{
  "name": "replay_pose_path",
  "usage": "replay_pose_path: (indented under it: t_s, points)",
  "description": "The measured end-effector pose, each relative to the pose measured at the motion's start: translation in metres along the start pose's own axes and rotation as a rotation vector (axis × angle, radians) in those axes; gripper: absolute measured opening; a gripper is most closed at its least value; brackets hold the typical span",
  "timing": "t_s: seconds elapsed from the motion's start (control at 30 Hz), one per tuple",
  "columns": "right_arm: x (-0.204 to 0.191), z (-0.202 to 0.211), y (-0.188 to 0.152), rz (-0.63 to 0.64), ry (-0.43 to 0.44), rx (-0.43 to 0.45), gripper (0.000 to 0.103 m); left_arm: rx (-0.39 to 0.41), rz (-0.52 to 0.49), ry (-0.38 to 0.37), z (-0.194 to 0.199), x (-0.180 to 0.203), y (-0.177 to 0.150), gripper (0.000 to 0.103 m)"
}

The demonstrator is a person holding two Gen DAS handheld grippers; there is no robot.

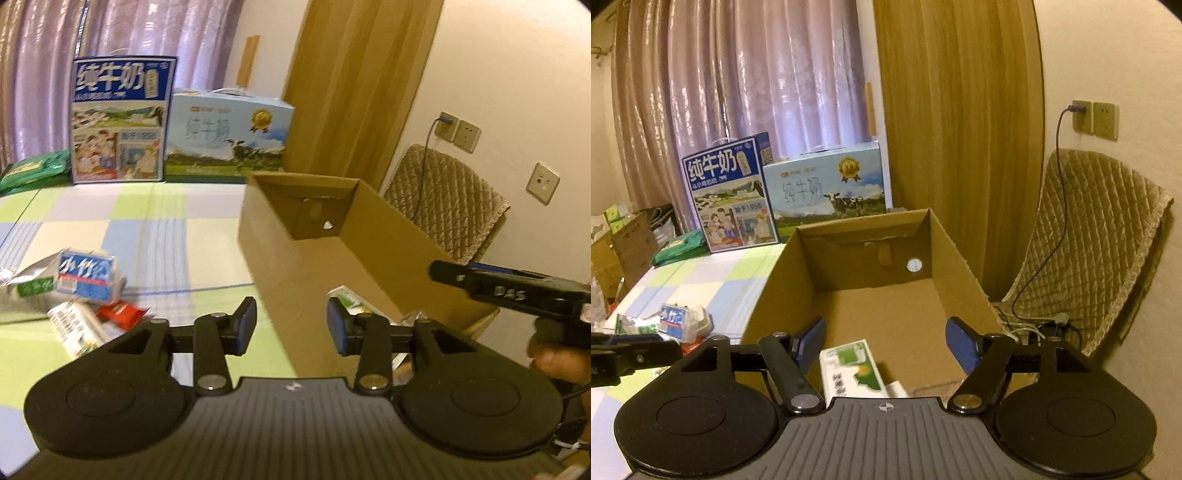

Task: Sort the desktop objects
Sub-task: 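Open both tools to drop the cable and green-white box into the cardboard box, then move both tools back toward the table items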

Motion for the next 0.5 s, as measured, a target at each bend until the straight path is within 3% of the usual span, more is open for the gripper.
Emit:
replay_pose_path:
  t_s: [0.2, 0.27, 0.5]
  points:
    - [-0.021, 0.021, -0.018, -0.004, 0.022, 0.012, 0.077, -0.001, 0.026, 0.031, 0.019, -0.017, -0.022, 0.051]
    - [-0.03, 0.028, -0.024, -0.002, 0.03, 0.018, 0.079, 0.003, 0.029, 0.044, 0.027, -0.022, -0.031, 0.062]
    - [-0.063, 0.05, -0.039, -0.023, 0.08, 0.048, 0.089, 0.003, 0.04, 0.106, 0.056, -0.044, -0.057, 0.077]
Point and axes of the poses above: each gripper's, at about its wrist camera, not at the fingertips, and z roughly against the way its jaws point, x to its right, y to its top, the point moved 1 cm from there along -z, roughly the way its jaws point, and after that the axes turned 9 degrees about -x, right-handed, at the moved point
